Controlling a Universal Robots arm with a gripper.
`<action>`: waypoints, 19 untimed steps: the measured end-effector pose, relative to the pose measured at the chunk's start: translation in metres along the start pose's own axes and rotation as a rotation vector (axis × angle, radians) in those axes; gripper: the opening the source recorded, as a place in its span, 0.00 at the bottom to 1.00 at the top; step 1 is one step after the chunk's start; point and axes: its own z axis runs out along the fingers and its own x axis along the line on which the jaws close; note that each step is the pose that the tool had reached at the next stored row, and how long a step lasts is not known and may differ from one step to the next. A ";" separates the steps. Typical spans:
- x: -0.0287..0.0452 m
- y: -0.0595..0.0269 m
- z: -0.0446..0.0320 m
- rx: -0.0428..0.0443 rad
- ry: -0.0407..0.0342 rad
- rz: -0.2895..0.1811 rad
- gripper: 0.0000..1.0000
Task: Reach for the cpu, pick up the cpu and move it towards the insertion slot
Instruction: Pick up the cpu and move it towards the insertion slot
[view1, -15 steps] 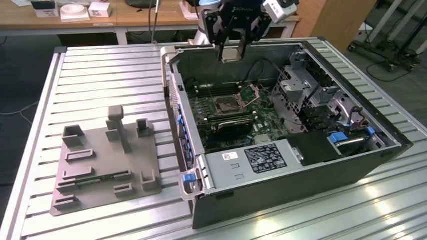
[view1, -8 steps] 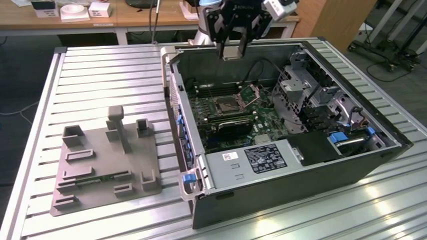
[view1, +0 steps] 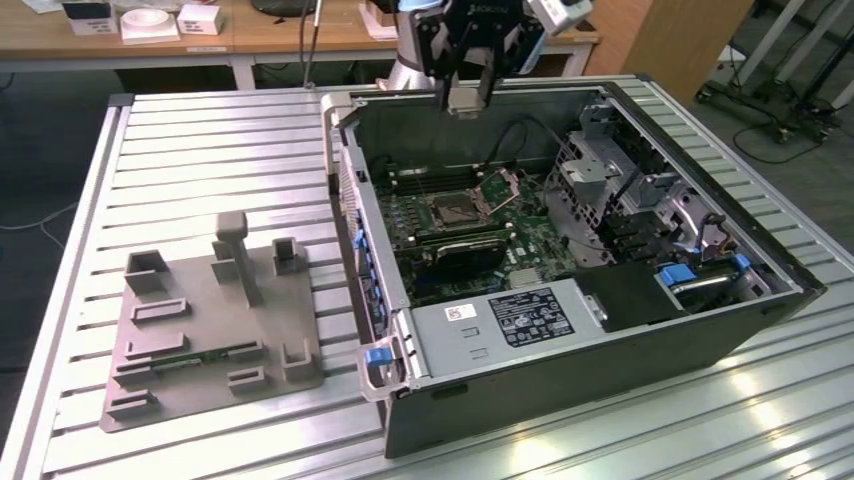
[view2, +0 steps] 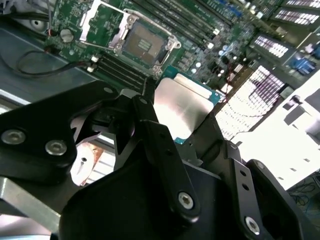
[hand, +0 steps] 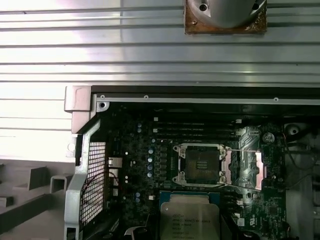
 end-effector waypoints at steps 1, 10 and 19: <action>-0.0012 0.0015 0.0001 0.0000 0.0000 0.000 0.55; -0.0115 0.0121 0.0009 -0.0001 0.0000 0.000 0.55; -0.0259 0.0201 0.0015 -0.0002 0.0000 0.000 0.55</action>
